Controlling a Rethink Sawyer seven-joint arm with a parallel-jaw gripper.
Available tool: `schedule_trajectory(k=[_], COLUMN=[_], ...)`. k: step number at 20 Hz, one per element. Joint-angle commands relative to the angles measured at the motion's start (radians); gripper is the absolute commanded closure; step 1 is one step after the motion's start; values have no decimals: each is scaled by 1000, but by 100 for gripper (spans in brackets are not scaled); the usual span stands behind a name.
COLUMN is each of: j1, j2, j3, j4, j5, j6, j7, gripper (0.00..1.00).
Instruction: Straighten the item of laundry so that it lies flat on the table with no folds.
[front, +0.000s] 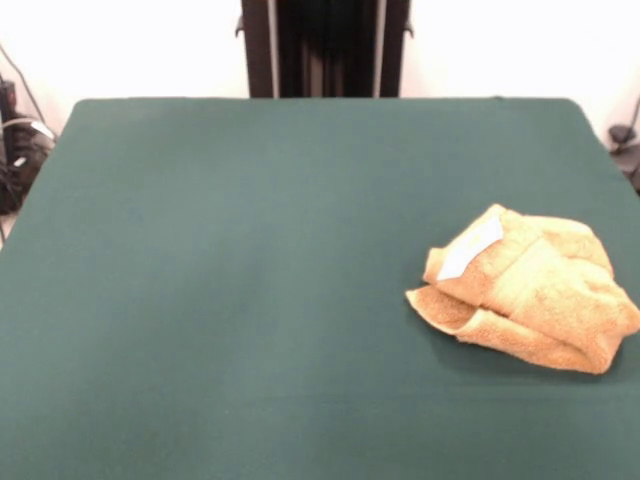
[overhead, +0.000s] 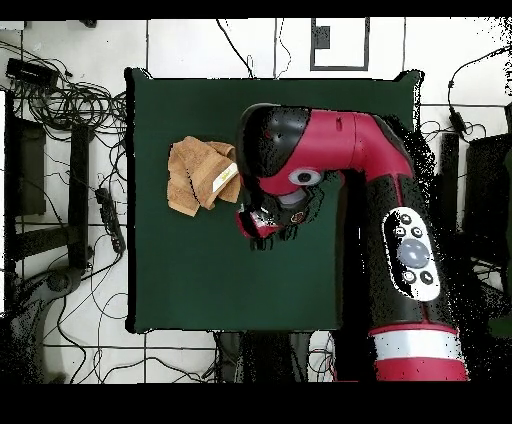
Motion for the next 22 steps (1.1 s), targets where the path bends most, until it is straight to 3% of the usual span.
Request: schedule_trajectory(k=[1,7,22], j1=[2,-35,-31], j2=[20,2,3], j3=[59,97,87], j4=[192,256,272], j5=[69,123,128], j6=[-239,-397,-442], j7=[97,13,32], gripper=[0,0,0])
